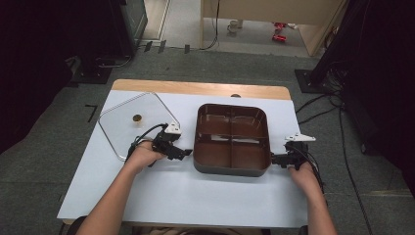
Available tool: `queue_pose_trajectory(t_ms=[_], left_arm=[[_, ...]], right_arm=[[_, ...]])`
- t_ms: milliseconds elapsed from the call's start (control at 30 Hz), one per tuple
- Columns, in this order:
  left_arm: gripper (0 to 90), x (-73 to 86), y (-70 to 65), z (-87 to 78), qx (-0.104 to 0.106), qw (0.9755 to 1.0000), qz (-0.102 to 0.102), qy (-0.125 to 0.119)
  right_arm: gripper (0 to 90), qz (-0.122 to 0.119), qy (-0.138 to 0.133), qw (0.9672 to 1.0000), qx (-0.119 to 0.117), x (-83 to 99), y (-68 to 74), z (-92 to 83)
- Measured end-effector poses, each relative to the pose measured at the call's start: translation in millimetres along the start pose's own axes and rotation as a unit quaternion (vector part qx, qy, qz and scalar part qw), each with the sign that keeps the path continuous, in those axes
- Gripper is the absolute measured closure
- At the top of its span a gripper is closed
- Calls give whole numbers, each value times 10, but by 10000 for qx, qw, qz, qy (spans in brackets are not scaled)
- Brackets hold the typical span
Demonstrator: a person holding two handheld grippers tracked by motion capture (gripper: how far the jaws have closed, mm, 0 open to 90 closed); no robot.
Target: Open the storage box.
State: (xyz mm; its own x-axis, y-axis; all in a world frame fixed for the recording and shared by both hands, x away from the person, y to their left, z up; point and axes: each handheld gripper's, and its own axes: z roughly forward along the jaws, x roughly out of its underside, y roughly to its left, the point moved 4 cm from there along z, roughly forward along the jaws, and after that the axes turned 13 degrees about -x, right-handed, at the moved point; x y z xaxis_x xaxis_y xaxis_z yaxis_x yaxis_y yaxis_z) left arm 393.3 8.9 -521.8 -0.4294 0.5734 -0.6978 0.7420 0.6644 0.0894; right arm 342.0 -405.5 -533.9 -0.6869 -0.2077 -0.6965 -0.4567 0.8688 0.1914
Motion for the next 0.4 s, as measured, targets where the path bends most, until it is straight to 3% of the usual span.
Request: queue_pose_trajectory(t_ms=[167,333,400], left_arm=[[167,23,-22,1,-99,9999,8,-114],[166,27,-66,11,-327,9991,-187,-180],[166,33,-94,18,-466,9987,-94,-193]], right_arm=[[0,1,0,10000,-1,0,0,0],[0,2,-2,10000,-2,0,0,0],[0,2,-1,10000,0,0,0,0]])
